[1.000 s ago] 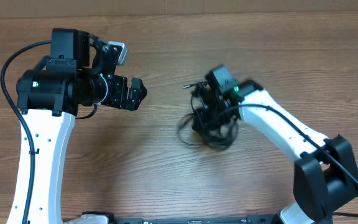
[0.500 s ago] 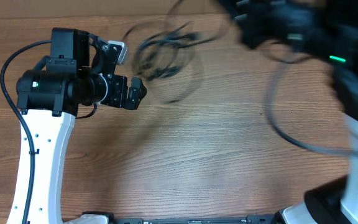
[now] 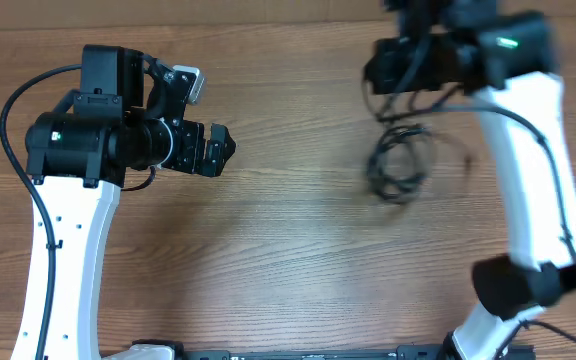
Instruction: Untangle cables
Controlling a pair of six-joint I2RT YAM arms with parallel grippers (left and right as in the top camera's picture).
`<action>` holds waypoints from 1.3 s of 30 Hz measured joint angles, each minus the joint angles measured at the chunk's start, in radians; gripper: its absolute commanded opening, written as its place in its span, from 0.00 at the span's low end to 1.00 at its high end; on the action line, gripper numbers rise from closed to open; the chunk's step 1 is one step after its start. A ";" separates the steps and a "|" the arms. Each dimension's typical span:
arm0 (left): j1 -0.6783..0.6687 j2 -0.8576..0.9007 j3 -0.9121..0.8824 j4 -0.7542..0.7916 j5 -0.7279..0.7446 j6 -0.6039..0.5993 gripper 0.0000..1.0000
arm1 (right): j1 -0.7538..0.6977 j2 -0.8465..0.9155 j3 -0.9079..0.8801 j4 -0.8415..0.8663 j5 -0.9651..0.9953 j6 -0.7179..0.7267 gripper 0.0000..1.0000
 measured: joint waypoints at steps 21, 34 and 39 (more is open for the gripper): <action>0.000 -0.001 0.000 0.094 0.294 0.101 1.00 | 0.099 -0.126 0.671 -0.132 0.085 -0.006 0.04; -0.005 -0.002 0.000 0.165 0.700 0.261 1.00 | 0.090 -0.076 0.640 -0.142 0.127 -0.030 0.04; -0.061 -0.002 0.000 0.164 0.553 0.207 1.00 | 0.090 -0.076 0.640 -0.142 0.140 -0.032 0.04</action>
